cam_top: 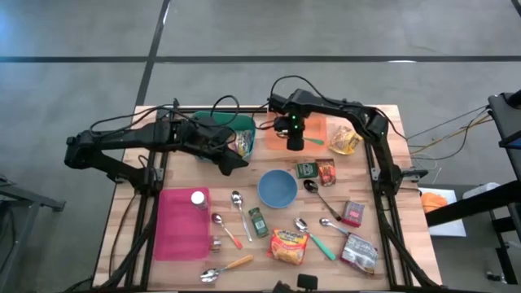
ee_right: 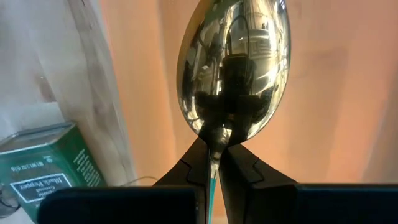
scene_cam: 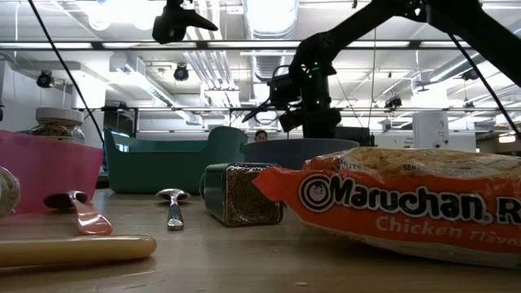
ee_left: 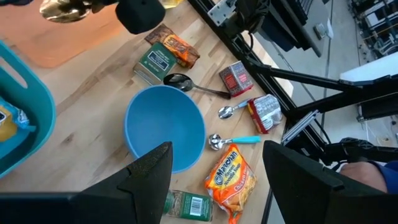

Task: Pick & Place Food Item
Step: Put the green spoon into the orange bin

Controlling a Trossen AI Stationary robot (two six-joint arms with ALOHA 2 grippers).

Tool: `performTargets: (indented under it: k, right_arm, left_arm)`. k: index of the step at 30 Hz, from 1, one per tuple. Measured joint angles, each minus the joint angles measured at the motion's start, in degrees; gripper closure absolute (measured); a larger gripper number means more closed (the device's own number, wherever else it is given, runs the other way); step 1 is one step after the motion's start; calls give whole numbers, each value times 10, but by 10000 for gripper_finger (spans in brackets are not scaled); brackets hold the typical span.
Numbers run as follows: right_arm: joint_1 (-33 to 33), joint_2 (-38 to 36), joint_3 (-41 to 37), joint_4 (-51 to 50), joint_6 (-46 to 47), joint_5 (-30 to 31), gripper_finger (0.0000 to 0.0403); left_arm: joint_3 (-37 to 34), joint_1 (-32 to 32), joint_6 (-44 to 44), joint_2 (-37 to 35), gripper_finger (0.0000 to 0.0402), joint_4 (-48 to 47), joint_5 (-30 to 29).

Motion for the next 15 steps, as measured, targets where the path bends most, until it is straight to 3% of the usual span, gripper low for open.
performTargets:
  k: [15]
  right_arm:
    - [11, 12, -6, -1, 21, -25, 390]
  left_arm:
    - [0, -4, 1, 0, 151, -1, 0]
